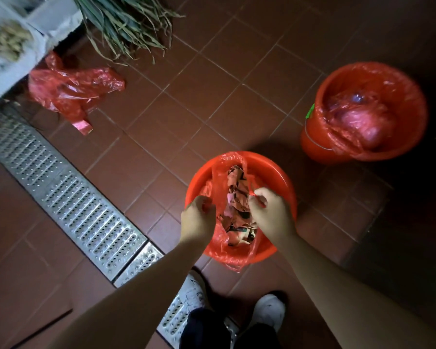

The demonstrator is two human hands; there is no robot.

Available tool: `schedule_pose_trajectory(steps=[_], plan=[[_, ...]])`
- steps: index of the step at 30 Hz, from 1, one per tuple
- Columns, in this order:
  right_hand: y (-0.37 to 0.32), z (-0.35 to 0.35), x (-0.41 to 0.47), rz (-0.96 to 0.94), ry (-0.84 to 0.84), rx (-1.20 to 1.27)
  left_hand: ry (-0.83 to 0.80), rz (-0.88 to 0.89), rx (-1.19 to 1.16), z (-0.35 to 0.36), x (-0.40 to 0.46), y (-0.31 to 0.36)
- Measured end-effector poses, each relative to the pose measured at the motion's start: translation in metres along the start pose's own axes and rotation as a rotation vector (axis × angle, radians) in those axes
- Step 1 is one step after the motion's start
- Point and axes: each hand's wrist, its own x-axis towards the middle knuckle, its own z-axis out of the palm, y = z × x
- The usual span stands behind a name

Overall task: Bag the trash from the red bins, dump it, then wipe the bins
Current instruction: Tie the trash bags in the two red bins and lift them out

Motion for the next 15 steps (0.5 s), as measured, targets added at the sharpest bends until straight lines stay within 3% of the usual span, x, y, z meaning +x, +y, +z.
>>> schedule_pose_trajectory(steps=[3, 6, 8, 15], plan=[[0.004, -0.016, -0.003, 0.188, -0.129, -0.077, -0.195, -0.251, 0.109, -0.012, -0.011, -0.008], [0.006, -0.032, -0.007, 0.258, -0.211, -0.120, -0.304, -0.284, 0.072, -0.025, -0.021, -0.012], [0.001, -0.041, -0.007, 0.273, -0.188, -0.048, -0.342, -0.258, -0.128, -0.032, -0.029, -0.006], [-0.018, -0.072, 0.001, 0.456, 0.001, 0.551, -0.405, -0.177, -0.776, -0.065, -0.037, 0.046]])
